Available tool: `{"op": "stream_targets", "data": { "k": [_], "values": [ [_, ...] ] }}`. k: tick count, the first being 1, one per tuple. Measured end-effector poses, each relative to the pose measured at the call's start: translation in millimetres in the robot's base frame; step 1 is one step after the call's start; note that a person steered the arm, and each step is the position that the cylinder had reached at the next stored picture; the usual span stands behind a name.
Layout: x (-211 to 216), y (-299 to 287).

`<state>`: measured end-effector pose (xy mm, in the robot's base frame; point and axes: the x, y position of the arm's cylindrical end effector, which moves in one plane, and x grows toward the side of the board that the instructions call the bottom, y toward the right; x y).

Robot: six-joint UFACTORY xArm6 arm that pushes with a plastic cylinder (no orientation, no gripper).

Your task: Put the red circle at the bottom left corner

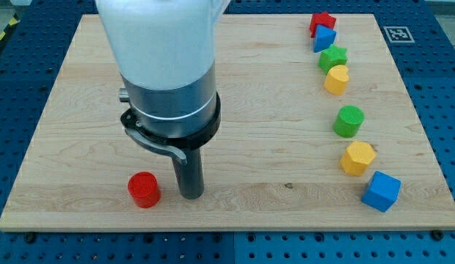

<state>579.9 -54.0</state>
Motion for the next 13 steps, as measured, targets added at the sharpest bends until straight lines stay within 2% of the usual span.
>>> {"op": "stream_targets", "data": {
  "k": [5, 13],
  "values": [
    [0.0, -79.0],
    [-0.1, -141.0]
  ]
}}
